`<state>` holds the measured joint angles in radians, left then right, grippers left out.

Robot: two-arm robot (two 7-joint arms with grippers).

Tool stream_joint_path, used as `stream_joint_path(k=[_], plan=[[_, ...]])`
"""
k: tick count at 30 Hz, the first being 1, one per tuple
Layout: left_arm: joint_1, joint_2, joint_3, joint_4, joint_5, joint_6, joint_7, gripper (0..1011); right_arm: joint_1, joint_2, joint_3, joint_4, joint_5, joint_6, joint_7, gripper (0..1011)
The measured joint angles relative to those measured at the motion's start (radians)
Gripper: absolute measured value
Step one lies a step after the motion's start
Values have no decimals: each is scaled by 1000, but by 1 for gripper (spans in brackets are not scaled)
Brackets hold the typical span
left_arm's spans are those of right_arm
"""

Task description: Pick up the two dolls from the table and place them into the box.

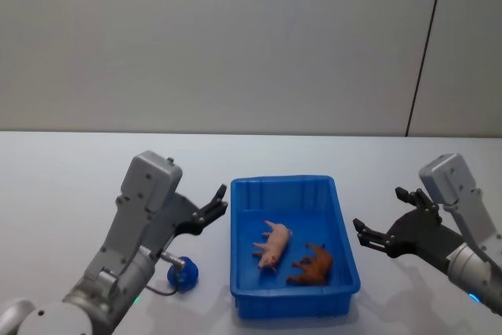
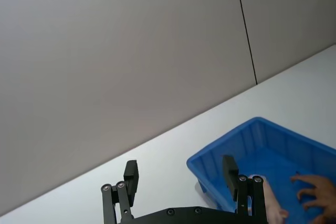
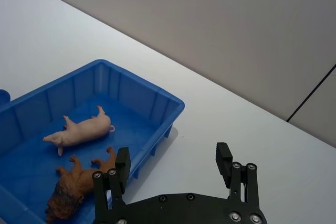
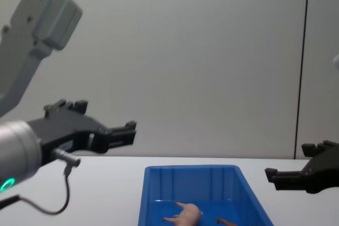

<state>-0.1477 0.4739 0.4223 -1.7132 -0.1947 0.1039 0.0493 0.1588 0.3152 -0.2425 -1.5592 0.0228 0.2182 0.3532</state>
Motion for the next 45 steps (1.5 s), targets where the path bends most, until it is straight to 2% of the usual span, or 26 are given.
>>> stream_joint_path(k=[7, 14, 22, 33, 45], plan=[[32, 20, -7, 3, -38, 1, 6, 1001, -2, 3, 2, -1, 1, -2, -1, 1001], [57, 29, -13, 38, -92, -23, -4, 1001, -3, 5, 3, -1, 2, -3, -2, 1001], [66, 35, -20, 88, -133, -34, -64, 1001, -4, 6, 4, -1, 3, -3, -2, 1001], [42, 32, -28, 167, -136, -6, -177, 1001, -5, 7, 5, -1, 3, -4, -3, 1001], [-9, 9, -29, 285, -96, 26, -289, 1001, -5, 7, 4, -1, 3, -4, -2, 1001]])
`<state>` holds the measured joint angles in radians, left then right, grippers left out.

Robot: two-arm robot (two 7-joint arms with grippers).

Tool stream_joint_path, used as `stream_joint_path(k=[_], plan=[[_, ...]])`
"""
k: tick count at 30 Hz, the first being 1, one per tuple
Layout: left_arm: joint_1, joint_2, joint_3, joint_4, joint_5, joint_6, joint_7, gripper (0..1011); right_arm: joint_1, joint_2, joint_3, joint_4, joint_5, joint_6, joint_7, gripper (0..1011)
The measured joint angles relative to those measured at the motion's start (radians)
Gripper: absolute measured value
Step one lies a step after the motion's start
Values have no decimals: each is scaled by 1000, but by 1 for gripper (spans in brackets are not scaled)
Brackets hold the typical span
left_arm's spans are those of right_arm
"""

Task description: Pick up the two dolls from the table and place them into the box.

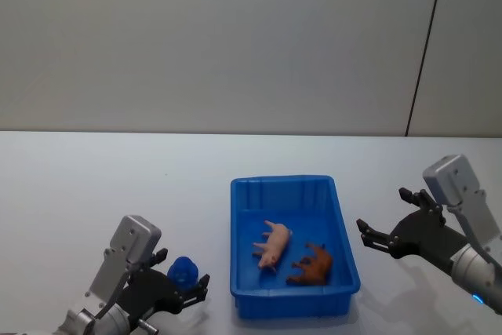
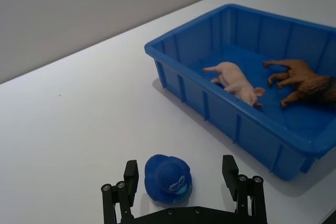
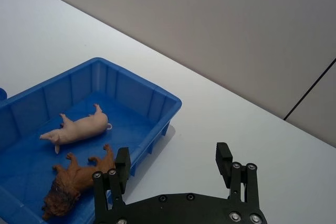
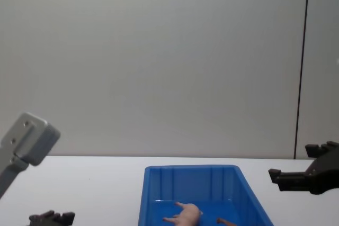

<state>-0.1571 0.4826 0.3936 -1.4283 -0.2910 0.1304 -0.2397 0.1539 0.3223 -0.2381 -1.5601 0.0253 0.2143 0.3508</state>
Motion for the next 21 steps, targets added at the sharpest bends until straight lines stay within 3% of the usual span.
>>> stream_joint_path(k=[14, 21], plan=[[-60, -28, 1, 117, 57, 7, -83, 1001, 0, 0, 0, 0, 0, 0, 0, 1001], [-92, -42, 0, 169, 82, -5, -113, 841, 0, 0, 0, 0, 0, 0, 0, 1001]])
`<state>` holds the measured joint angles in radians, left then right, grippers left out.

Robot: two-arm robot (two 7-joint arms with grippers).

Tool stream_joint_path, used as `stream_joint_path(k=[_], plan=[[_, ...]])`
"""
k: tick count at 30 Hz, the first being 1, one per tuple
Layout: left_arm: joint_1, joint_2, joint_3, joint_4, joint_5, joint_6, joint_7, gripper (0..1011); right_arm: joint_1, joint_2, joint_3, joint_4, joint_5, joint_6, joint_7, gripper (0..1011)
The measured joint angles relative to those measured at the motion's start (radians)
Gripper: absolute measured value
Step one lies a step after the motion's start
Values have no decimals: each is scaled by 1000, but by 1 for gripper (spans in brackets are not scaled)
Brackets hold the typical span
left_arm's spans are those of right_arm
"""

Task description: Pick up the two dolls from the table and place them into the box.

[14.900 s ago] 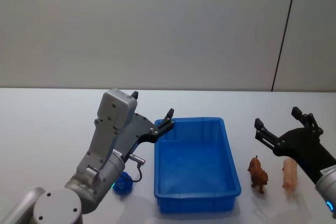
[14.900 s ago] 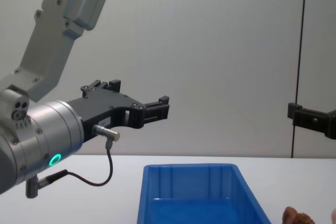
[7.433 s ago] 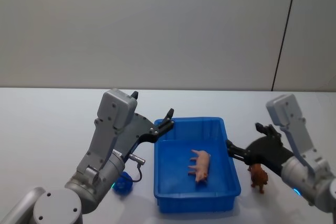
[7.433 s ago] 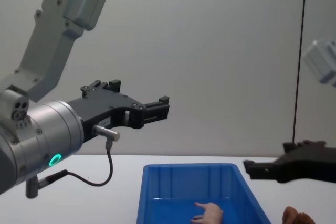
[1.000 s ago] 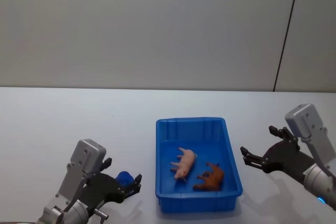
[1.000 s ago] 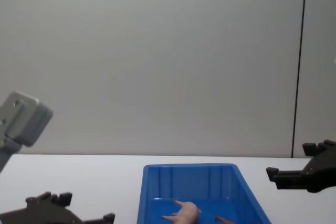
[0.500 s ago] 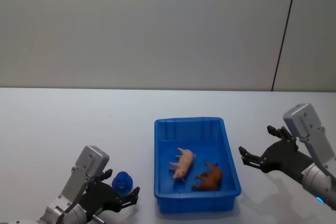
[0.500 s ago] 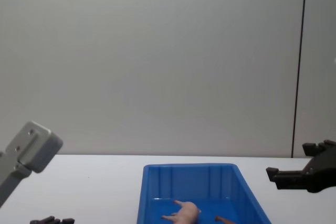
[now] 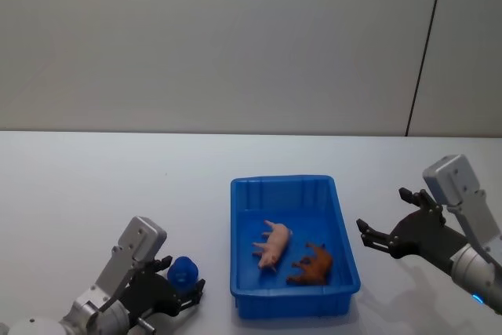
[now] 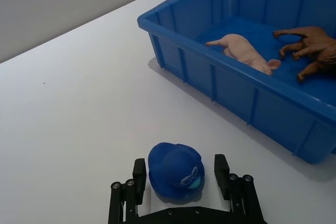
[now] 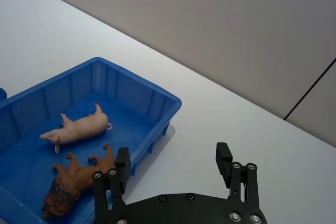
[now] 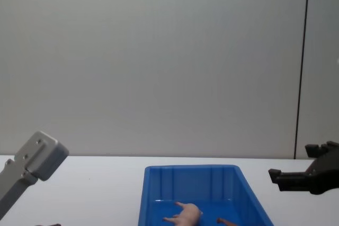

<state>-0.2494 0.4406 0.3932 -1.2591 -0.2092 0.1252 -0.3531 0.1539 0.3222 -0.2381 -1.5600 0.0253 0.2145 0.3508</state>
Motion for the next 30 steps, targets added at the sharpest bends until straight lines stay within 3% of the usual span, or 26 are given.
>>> stream_joint_path(k=[10, 19, 30], plan=[[-33, -13, -2, 44, 36, -15, -37, 578, 0, 0, 0, 0, 0, 0, 0, 1001], [-52, -18, -4, 50, 64, -23, -55, 505, 0, 0, 0, 0, 0, 0, 0, 1001], [-92, -31, -8, 0, 108, -47, -68, 436, 0, 0, 0, 0, 0, 0, 0, 1001]])
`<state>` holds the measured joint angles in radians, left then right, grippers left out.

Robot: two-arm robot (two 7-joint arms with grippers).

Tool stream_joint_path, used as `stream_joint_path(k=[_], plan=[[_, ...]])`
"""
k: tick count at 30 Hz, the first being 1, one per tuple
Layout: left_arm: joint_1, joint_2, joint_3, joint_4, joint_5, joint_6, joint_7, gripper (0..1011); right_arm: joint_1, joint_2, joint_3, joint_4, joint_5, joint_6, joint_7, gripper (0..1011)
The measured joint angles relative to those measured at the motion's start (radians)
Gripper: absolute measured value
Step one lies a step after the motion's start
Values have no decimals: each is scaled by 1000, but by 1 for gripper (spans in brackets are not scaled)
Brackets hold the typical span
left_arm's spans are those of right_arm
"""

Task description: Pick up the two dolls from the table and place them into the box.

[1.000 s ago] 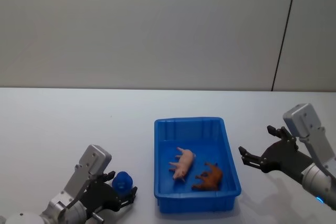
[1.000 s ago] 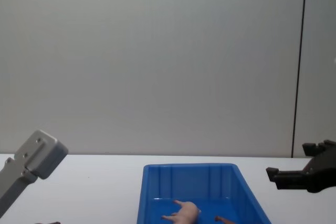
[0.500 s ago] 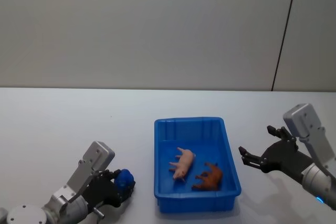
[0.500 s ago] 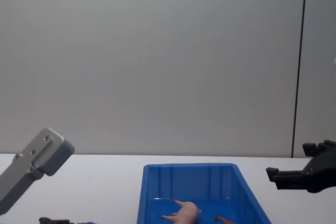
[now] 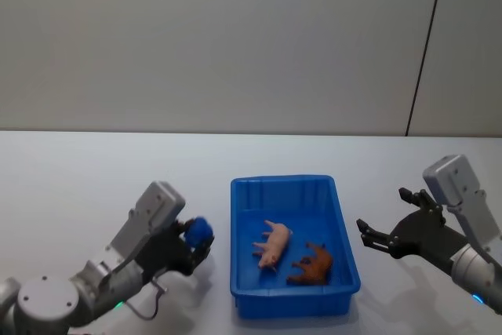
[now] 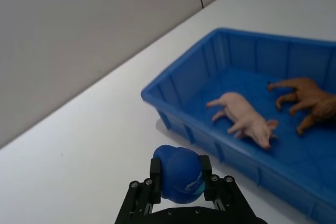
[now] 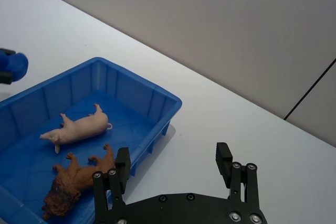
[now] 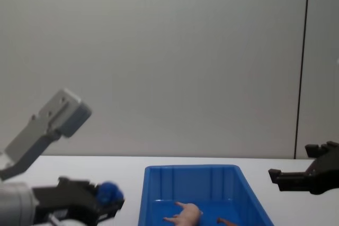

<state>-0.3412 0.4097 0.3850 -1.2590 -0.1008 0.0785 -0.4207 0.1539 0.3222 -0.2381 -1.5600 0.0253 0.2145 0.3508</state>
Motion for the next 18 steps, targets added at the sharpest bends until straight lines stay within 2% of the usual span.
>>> stream_joint_path(k=[10, 13, 18], plan=[[-58, -48, 17, -30, 36, -41, -18, 369, 0, 0, 0, 0, 0, 0, 0, 1001], [-73, -63, 24, -30, 41, -51, -24, 404, 0, 0, 0, 0, 0, 0, 0, 1001], [-103, -98, 43, -24, 48, -75, -38, 616, 0, 0, 0, 0, 0, 0, 0, 1001]])
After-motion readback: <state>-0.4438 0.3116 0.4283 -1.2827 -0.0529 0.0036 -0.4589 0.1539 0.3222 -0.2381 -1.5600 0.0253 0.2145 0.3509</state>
